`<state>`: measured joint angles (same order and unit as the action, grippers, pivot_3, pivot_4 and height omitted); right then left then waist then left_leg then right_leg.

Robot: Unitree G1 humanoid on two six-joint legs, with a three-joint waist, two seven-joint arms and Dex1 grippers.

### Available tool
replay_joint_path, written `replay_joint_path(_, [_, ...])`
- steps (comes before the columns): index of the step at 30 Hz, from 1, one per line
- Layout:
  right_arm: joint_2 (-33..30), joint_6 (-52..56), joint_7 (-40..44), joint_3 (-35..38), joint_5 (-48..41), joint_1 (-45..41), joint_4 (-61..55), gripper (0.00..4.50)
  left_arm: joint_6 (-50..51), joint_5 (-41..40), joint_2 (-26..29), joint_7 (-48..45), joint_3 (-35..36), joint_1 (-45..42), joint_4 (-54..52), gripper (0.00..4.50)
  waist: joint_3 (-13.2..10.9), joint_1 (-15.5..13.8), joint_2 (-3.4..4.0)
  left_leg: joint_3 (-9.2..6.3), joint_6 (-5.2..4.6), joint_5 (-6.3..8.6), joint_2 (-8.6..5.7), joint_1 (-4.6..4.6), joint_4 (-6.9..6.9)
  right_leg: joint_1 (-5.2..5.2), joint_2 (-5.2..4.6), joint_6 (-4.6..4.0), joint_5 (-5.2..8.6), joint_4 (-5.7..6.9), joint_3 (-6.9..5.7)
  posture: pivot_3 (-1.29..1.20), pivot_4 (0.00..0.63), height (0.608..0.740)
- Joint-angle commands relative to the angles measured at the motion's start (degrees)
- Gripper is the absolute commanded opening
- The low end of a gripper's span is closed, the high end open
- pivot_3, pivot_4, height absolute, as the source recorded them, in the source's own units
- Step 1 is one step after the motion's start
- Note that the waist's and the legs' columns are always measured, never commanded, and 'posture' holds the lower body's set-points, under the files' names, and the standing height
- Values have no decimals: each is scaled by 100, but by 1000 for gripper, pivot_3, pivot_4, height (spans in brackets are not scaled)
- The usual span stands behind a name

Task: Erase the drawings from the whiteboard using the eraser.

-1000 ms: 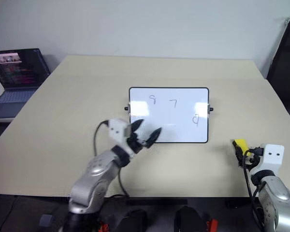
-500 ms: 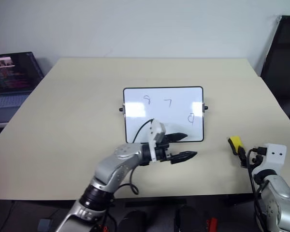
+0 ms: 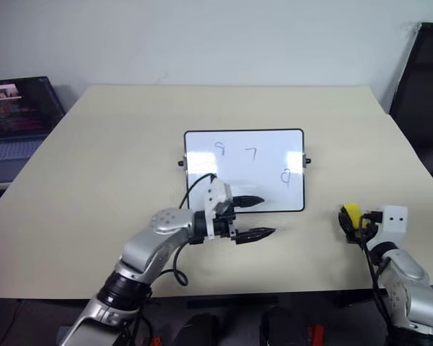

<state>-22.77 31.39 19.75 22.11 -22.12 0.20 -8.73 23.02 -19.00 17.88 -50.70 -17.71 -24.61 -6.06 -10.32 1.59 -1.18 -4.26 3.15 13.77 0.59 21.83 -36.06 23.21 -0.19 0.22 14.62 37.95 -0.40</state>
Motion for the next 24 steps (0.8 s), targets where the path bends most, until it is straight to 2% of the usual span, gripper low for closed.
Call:
replay_joint_path(1, [-151,52,59,-15,-60,-189,-14,4486,-235,85,-53,-49,-2,-116,18,4500,0,7,0,0,0,0,0,0,0,0,0,0,0,1,1,0,150,740])
replay_joint_path(9, [-214,110,16,-103,4,-552,232,4486,-222,110,-106,-79,44,-191,157,4500,0,5,0,-1,0,0,0,0,1,1,1,0,0,-1,0,0,150,740])
replay_joint_path(24, [-197,389,-134,-15,-9,-439,-84,4486,-239,129,-88,-151,78,-180,182,4500,0,5,0,-1,0,0,0,-1,0,1,0,0,-1,2,0,0,150,740])
